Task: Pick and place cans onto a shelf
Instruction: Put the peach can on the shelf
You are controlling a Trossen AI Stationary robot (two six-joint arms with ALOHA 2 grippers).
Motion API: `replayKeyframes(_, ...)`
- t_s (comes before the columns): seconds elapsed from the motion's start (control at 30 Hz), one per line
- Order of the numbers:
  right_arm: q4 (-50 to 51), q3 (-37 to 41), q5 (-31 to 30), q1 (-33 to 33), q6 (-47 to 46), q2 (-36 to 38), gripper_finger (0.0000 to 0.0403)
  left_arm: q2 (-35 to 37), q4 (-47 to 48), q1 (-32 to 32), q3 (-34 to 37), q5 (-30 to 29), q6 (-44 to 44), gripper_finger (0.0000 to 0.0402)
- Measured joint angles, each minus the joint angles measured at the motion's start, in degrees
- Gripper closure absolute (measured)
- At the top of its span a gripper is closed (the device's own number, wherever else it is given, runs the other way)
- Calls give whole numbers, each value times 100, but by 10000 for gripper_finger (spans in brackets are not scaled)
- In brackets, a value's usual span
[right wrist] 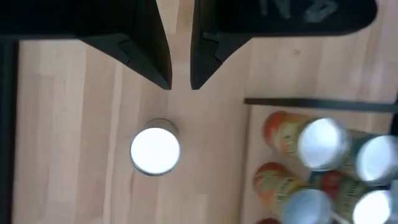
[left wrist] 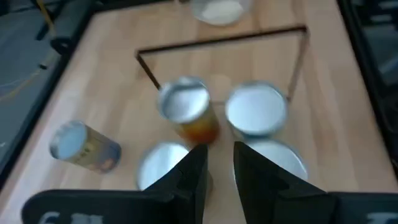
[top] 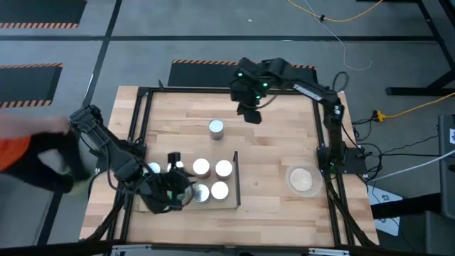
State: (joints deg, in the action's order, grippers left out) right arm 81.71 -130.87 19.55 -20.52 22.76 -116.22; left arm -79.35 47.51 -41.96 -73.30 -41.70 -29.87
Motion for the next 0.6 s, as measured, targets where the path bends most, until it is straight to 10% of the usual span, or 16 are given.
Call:
replayKeyframes(0.33,808,121,17,560,207,882,340,0,-1008,1487,0,433,1336,330)
replayKeyframes(0.6,115,2206,125,900,293,1960,340,0,-1467,2669,0,1931,2442,330)
